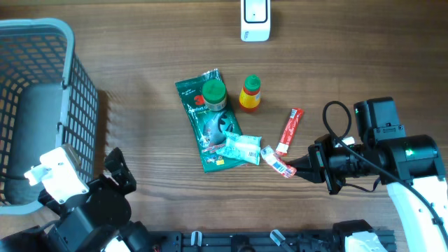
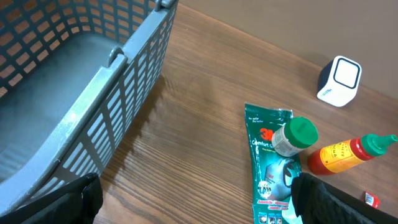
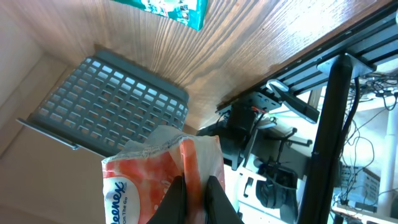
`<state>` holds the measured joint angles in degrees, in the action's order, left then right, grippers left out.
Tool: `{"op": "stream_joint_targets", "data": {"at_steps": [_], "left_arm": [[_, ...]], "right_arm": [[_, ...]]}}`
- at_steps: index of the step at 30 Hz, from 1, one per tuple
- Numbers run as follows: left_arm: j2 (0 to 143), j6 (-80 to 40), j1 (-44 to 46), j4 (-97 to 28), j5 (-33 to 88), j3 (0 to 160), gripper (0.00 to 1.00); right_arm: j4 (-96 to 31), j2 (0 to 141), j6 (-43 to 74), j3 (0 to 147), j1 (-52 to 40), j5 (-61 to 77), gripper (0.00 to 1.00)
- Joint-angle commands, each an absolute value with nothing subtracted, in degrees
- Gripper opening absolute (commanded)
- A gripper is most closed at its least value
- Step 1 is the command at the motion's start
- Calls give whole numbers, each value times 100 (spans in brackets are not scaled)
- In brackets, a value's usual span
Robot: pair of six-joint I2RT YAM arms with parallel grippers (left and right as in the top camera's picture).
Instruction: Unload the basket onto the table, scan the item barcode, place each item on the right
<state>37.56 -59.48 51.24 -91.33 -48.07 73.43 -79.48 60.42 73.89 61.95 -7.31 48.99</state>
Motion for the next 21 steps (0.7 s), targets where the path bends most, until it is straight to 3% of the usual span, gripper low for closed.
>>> {"op": "stream_joint_targets", "data": {"at_steps": [1, 6, 12, 17, 21], "left_arm": [[3787, -6047, 5098, -9137, -4840, 7312, 100], [3787, -6047, 5098, -9137, -4840, 7312, 100], [3787, -6047, 5098, -9137, -4840, 7312, 100], [3787, -6047, 5098, -9137, -4840, 7312, 100], [3787, -6047, 5098, -9137, -4840, 7312, 100]], "right_arm": [[-7811, 6020, 7196, 6202, -753, 4633, 5], [-7387, 6020, 7126, 6202, -753, 3280, 4], [-6698, 6020, 5592, 6202, -753, 2493, 4], [-6261, 6020, 5234, 6202, -753, 1916, 4], [-4875, 6101, 4668, 6195, -753, 775, 5]]}}
